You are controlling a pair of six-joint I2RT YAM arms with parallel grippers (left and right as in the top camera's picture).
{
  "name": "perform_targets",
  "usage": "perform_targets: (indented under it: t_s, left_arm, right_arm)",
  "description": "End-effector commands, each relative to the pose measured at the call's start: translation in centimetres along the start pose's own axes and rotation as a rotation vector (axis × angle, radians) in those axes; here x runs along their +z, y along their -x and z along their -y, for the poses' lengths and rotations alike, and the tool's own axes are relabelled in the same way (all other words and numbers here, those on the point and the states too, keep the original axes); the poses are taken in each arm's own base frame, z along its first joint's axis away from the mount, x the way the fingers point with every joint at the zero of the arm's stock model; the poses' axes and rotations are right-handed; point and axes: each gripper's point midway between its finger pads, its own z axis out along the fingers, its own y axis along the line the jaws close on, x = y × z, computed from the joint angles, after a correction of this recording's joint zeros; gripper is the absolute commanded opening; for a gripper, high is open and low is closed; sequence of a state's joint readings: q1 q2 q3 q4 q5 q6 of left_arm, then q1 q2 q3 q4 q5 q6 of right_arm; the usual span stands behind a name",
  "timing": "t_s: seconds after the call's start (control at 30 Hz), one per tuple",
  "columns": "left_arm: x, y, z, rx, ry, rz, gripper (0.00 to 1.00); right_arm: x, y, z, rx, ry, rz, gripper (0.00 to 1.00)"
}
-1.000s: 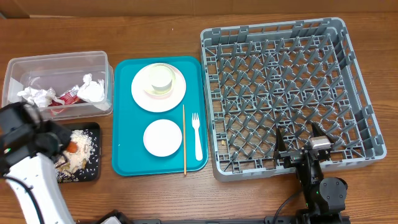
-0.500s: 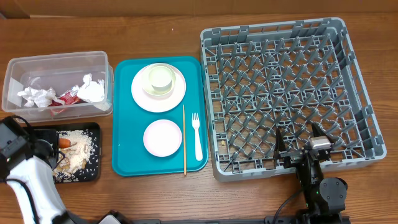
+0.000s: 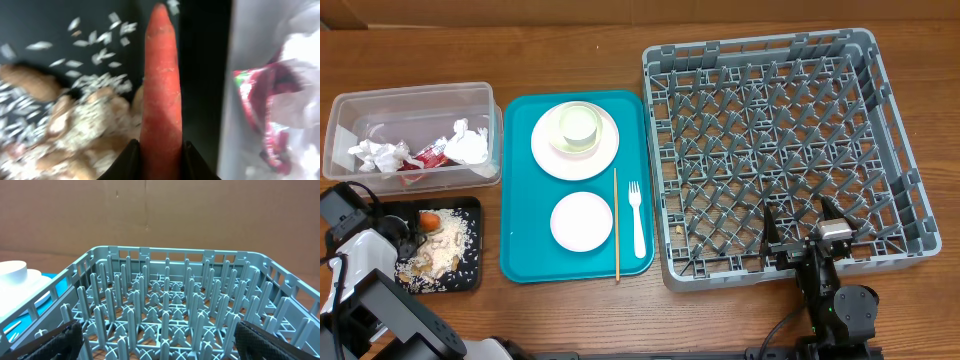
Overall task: Sort waste into correct bins and load items into the dishwasher
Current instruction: 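Carry the carrot left and drop it onto the black tray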
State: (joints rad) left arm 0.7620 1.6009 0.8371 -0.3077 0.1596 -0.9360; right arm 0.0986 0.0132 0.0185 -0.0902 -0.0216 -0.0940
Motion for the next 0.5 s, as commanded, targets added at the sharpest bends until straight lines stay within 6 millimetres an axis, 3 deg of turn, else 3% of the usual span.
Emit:
perform_targets:
  t_s: [0.0,0.1,0.3,0.33,0.37,0.47]
  left_arm:
    - [-0.1,0.7,0.7,0.045,-0.037,0.018,0.05]
    - [-0.1,0.9,0.9,0.064,-0.044,0.031,0.14]
    - [-0.1,1.7,0.3,0.058,-0.014,0.066,0.15]
    - [-0.1,1.7,0.2,0.056,-0.014,0.067,0.19]
    - [-0.2,1.8,0.2,0.054,-0.014,0.069,0.31]
    - [-0.2,1.9,0.2,0.051,-0.018,0.069,0.47]
  right_arm:
    - [0.0,-0.2,0.1,-0.004,-0.005,0.002,1.00]
    - [0.0,-0.2,0.1,-0.004,-0.005,0.002,1.00]
    - [0.0,-0.2,0.1,-0.004,-0.005,0.002,1.00]
    - [0.0,-0.2,0.1,-0.004,-0.005,0.002,1.00]
    - [0.0,-0.2,0.1,-0.004,-0.005,0.002,1.00]
    - [0.0,-0.2,0.1,-0.004,-0.005,0.002,1.00]
